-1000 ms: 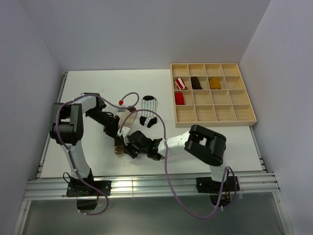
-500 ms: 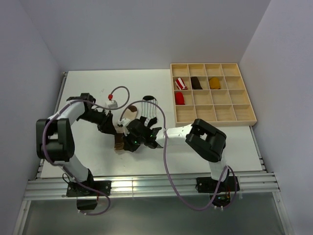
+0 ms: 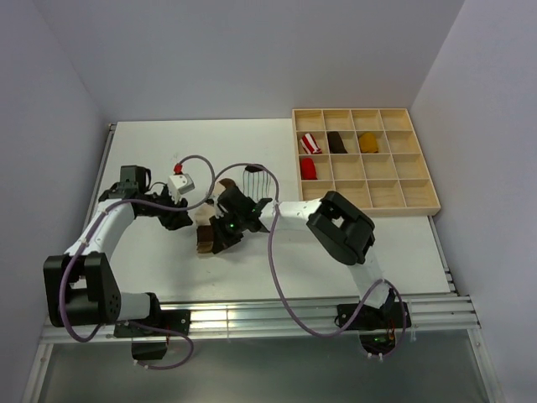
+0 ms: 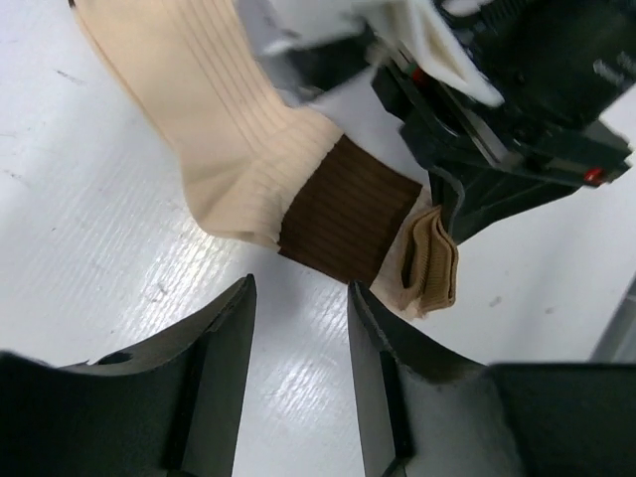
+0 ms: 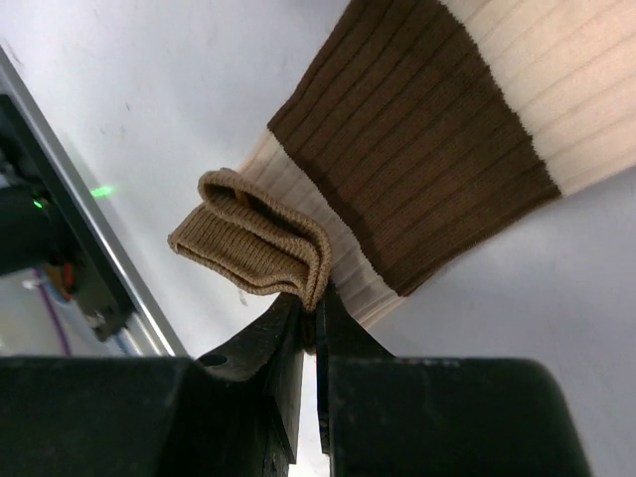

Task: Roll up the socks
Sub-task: Roll the sock at the center of the board.

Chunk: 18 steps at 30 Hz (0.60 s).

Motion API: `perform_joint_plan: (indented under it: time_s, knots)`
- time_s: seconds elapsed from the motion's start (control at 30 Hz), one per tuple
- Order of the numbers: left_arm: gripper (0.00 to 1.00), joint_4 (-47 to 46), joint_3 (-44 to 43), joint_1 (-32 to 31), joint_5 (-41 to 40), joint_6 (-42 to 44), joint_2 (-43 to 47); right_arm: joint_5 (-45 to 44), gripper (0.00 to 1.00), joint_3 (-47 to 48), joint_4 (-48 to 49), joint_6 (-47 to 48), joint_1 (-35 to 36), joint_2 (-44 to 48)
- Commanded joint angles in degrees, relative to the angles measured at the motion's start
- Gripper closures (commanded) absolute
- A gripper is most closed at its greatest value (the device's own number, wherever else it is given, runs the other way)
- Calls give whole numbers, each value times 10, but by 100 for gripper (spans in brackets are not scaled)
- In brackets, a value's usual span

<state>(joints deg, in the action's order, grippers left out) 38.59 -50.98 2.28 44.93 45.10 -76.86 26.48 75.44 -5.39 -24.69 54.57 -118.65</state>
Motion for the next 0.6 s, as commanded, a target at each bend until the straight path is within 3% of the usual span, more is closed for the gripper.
perform_joint_plan:
  time_s: [0.0, 0.3, 0.57]
  knots:
    - [52, -41, 31, -7, -29, 45, 40, 51, 100, 63, -73, -26, -8, -33]
    - [48, -112, 138, -107, -112, 63, 151, 112, 100, 103, -99, -70, -21, -85]
    - [47, -86, 135, -131, -86, 79, 105, 118, 100, 87, -89, -86, -40, -77]
